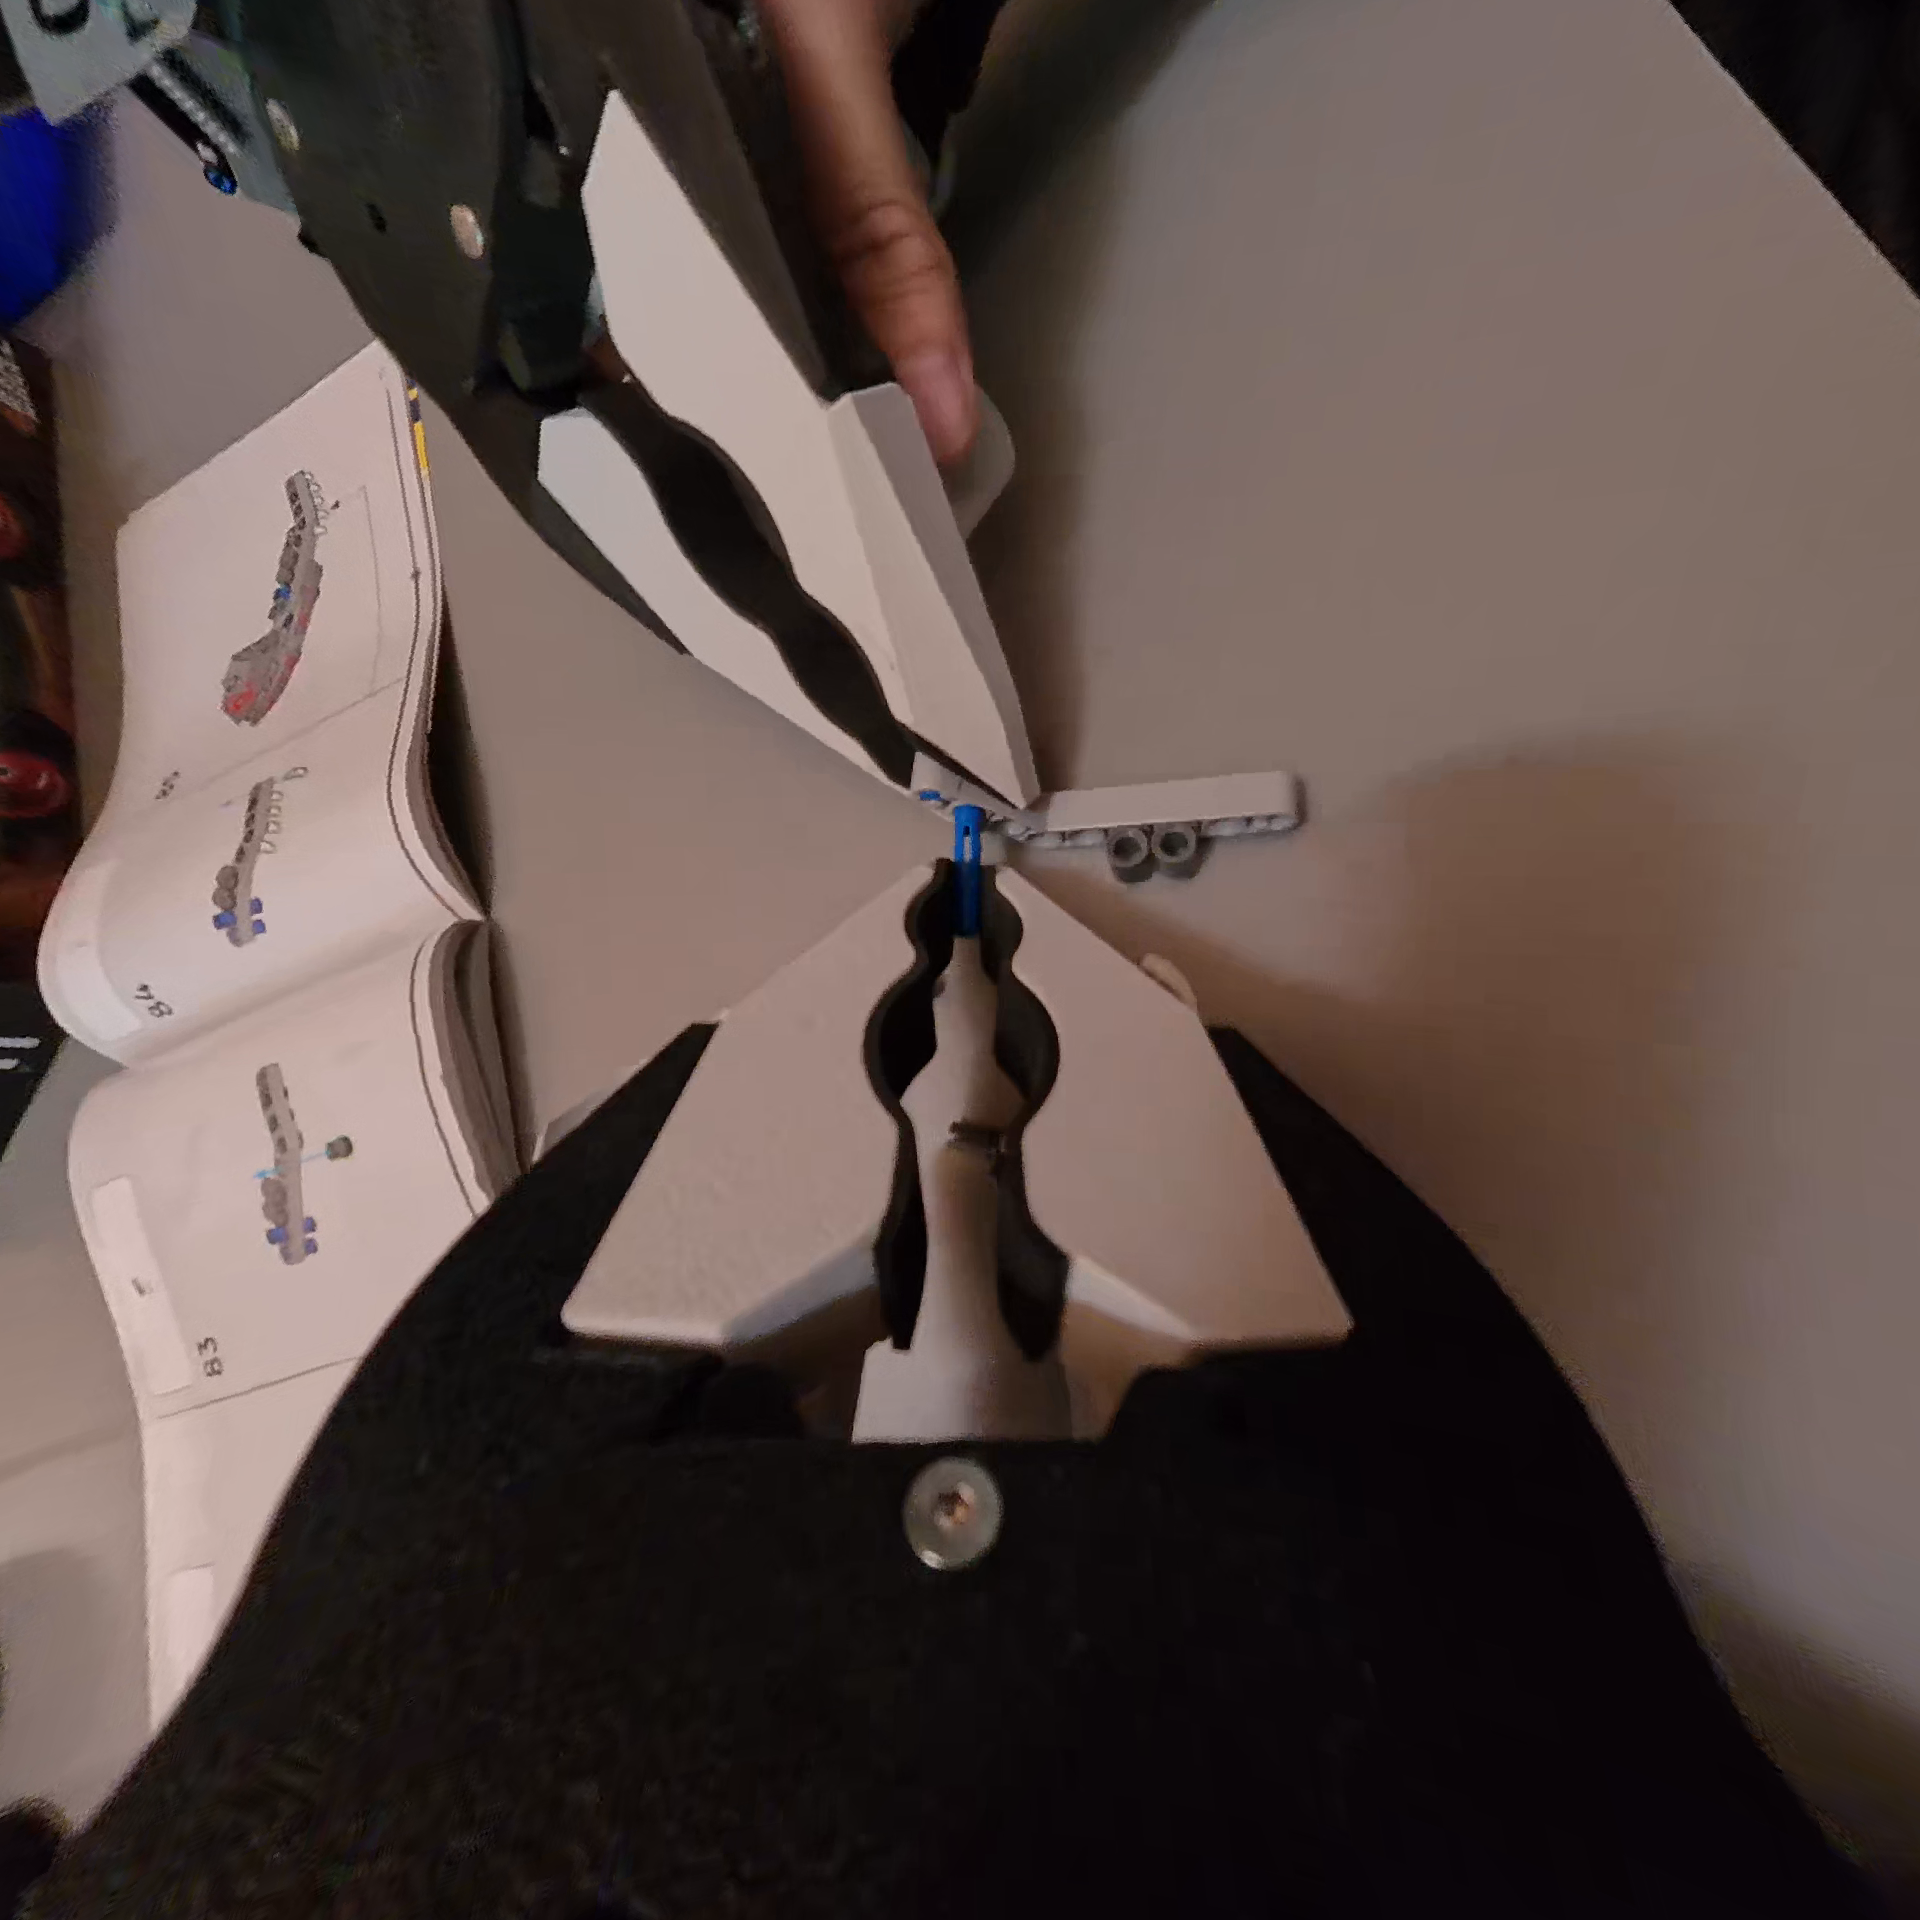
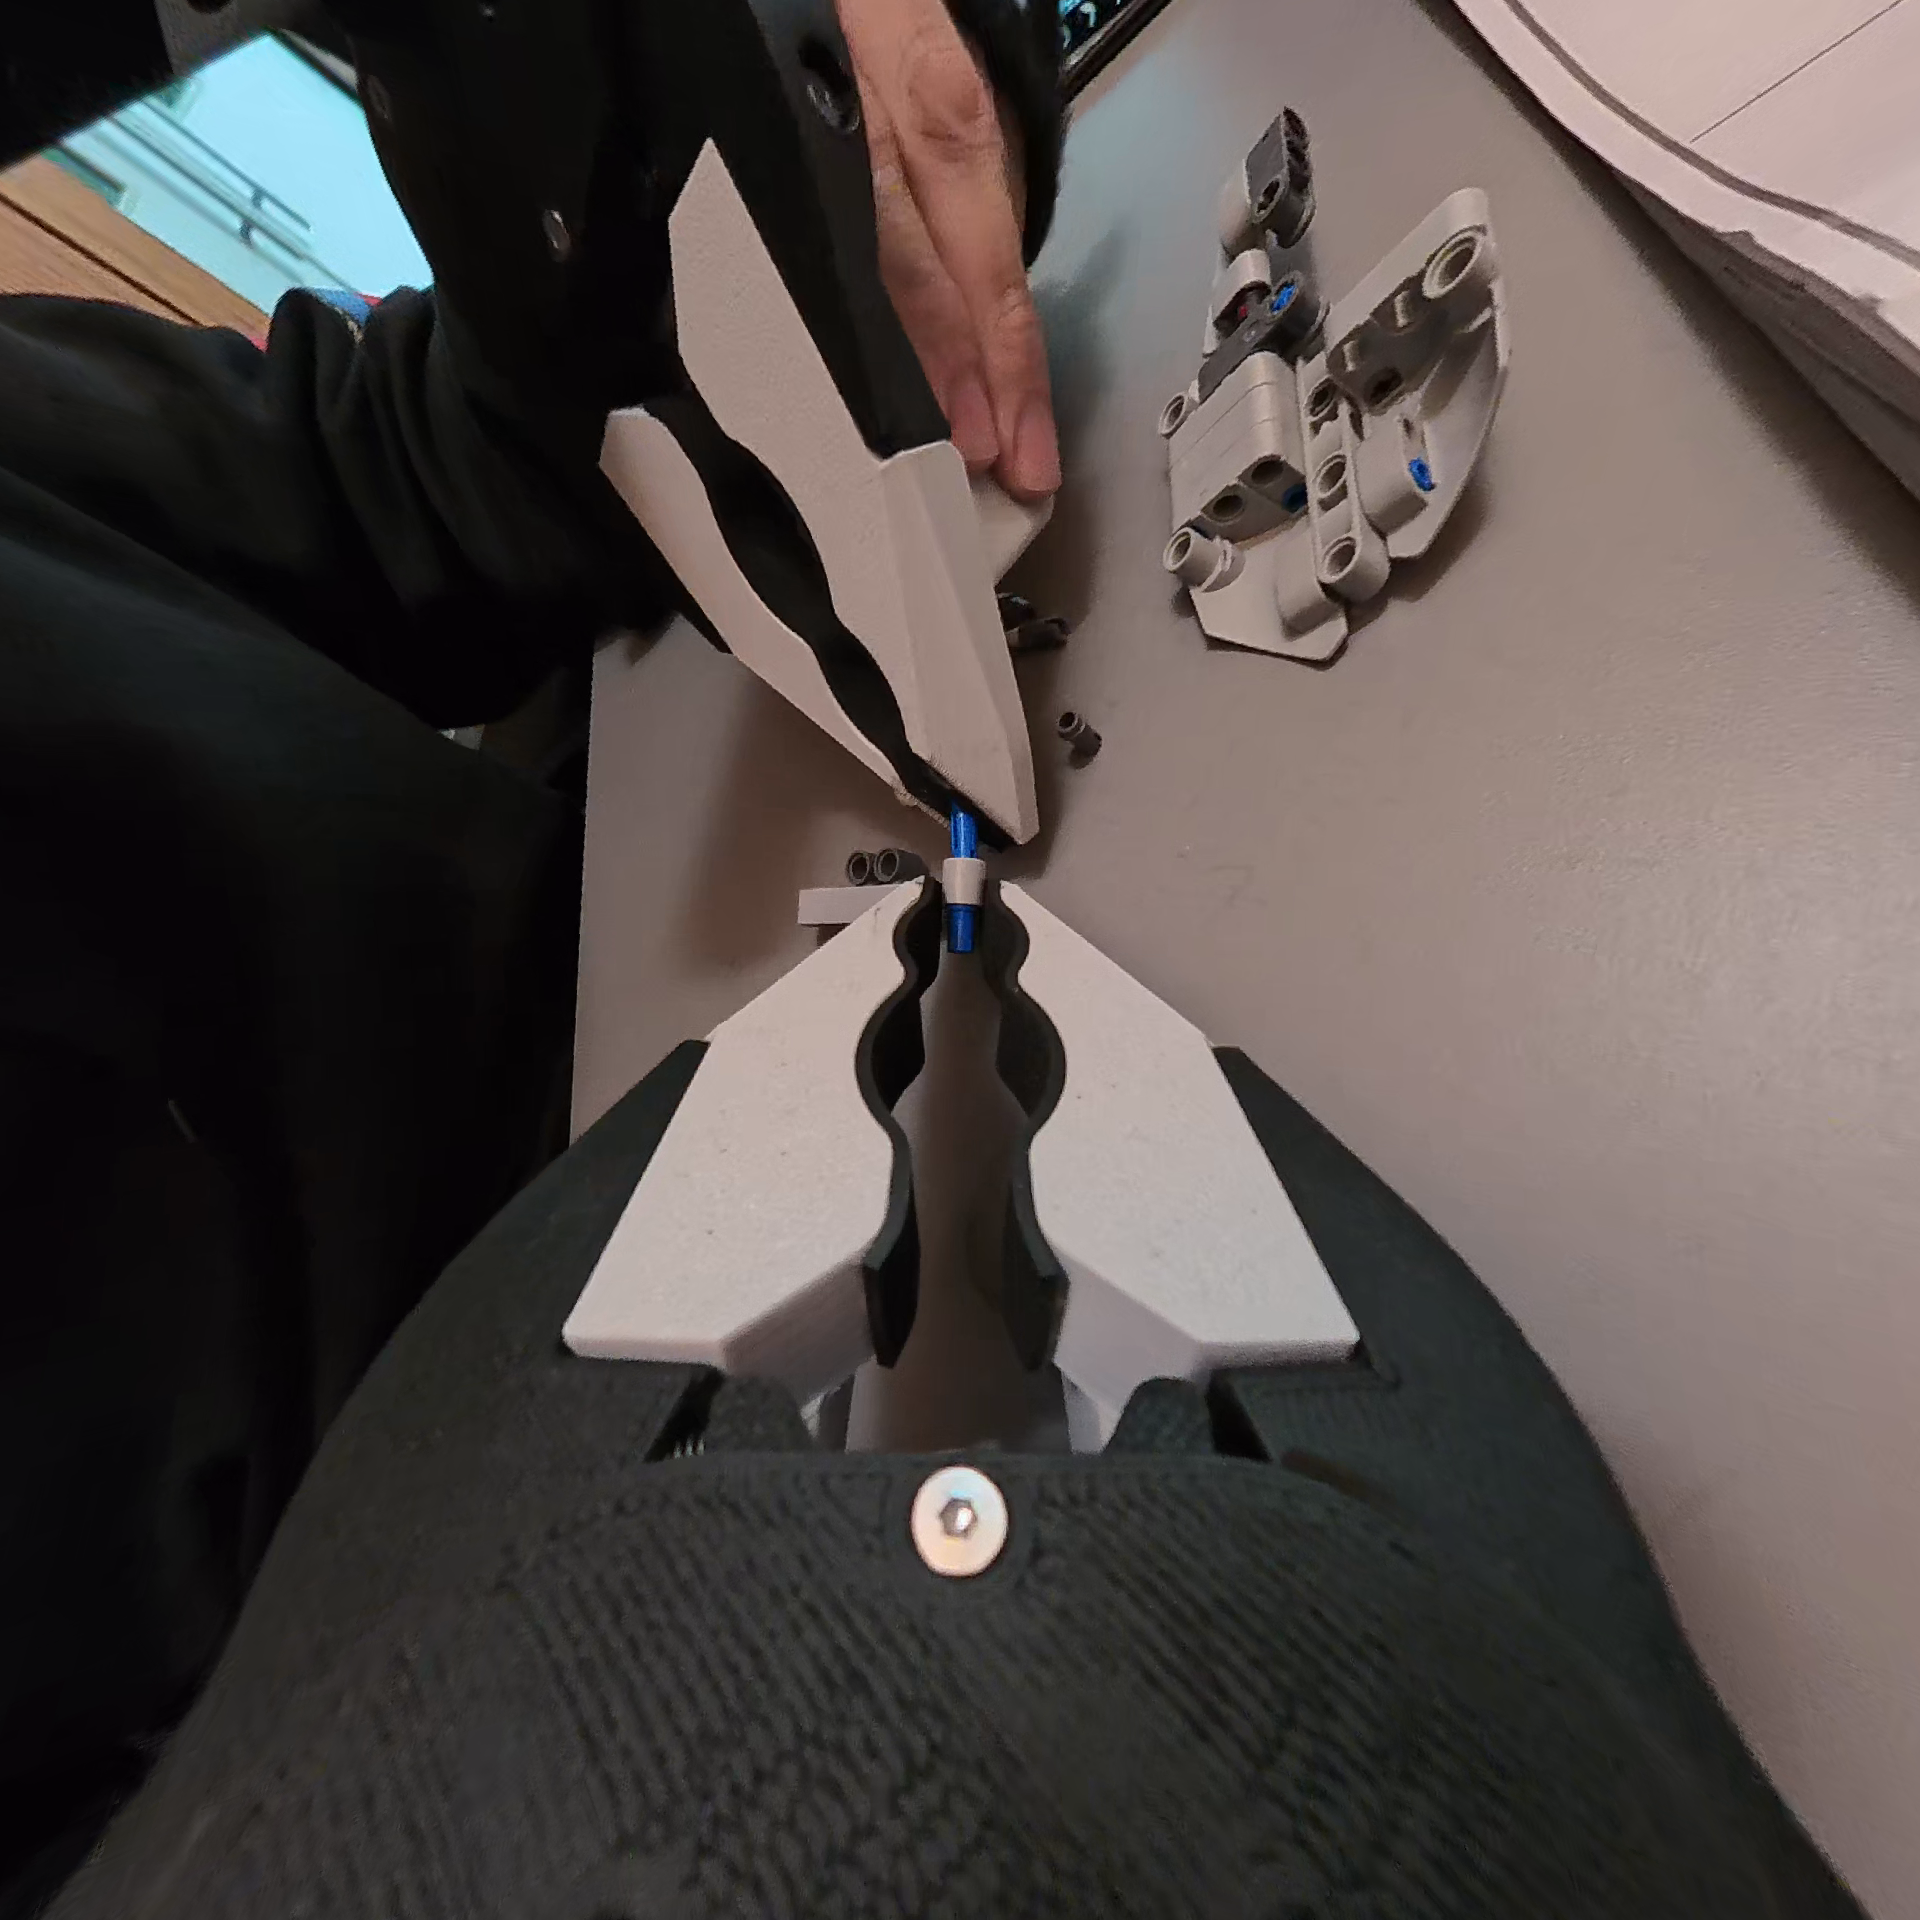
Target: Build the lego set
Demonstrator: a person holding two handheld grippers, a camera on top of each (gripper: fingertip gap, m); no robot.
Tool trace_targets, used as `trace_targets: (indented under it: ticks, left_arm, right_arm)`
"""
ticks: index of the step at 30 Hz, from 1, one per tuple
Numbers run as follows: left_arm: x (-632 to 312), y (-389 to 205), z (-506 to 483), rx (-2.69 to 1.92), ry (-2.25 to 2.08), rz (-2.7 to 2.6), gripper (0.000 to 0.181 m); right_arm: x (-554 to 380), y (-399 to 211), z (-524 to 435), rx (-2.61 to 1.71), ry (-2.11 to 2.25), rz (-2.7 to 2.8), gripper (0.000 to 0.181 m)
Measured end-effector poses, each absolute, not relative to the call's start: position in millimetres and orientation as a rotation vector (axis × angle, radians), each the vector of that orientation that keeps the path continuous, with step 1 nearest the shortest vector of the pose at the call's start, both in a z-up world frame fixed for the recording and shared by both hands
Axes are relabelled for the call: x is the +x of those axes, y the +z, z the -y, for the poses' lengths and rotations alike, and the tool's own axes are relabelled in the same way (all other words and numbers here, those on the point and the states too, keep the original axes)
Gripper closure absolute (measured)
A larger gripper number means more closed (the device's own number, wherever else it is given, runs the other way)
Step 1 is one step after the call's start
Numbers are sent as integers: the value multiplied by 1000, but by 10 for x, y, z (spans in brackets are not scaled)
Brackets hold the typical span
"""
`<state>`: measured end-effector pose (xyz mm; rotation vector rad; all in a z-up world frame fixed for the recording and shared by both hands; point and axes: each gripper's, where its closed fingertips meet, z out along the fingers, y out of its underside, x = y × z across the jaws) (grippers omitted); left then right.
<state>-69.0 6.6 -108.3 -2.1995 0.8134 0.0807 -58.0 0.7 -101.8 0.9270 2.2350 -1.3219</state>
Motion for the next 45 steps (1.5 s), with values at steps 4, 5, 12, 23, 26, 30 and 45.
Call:
trace_targets:
  ticks: [4, 5, 12, 23, 26, 30, 45]
  left_arm:
    - [-672, -1084, -56, -2166, -12, -785, 180]
    - [-665, -1084, -54, -2159, -46, -767, 180]
    - [-647, -1084, -51, -2148, -54, -773, 180]
    - [-697, -1081, -90, -2172, 296, -978, 180]
    - [-714, -1054, -119, -2159, 485, -1080, 180]
    - [-709, -1053, -126, -2147, 608, -1169, 180]
    - [-762, -1076, -160, -2134, 576, -1039, 178]
  right_arm:
    - [-578, -1018, 6, 875, -1299, -2229, 175]
    - [-573, -1017, 9, 866, -1296, -2229, 175]
    - [-565, -1016, 13, 857, -1290, -2218, 175]
    - [-552, -1018, 13, 847, -1281, -2217, 176]
    - [-576, -1021, 13, 874, -1282, -2199, 176]
    - [-577, -1017, 35, 867, -1283, -2202, 176]
    - [-654, -1005, -7, 961, -1361, -2270, 175]
